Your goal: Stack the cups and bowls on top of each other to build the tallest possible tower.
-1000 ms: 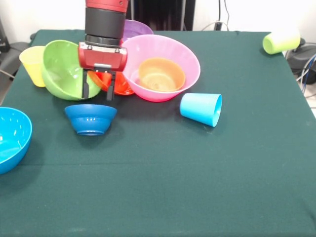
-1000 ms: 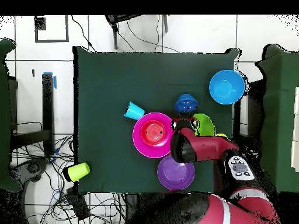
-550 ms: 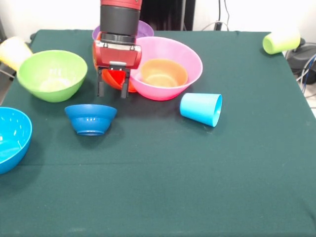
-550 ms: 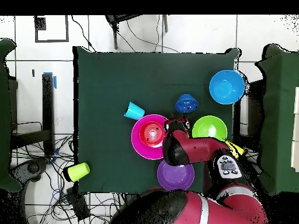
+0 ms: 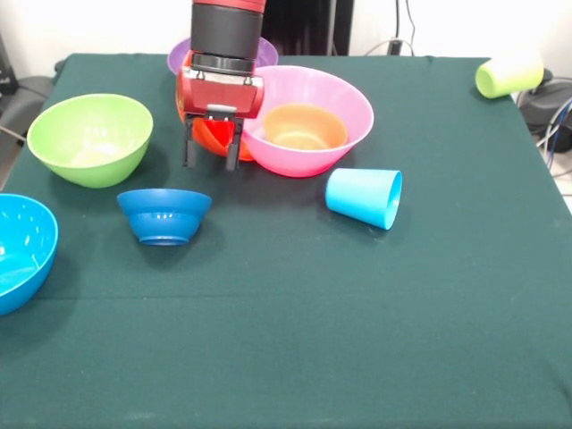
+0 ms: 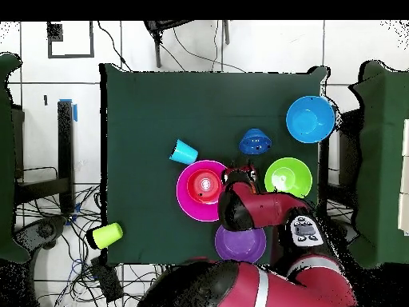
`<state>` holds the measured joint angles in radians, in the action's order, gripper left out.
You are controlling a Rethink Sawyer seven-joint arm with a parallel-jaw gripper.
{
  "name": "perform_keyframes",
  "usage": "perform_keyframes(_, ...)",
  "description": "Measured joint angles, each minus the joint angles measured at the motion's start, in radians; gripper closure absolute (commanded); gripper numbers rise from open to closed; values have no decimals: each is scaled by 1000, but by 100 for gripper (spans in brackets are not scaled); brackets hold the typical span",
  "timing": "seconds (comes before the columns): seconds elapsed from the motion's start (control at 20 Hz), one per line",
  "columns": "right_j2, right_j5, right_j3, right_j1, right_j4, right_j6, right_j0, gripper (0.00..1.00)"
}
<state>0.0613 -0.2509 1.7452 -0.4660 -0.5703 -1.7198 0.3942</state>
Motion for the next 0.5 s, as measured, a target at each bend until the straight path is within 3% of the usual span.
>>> perform_keyframes(0.5,22,0,15,0,24,0,-8,0)
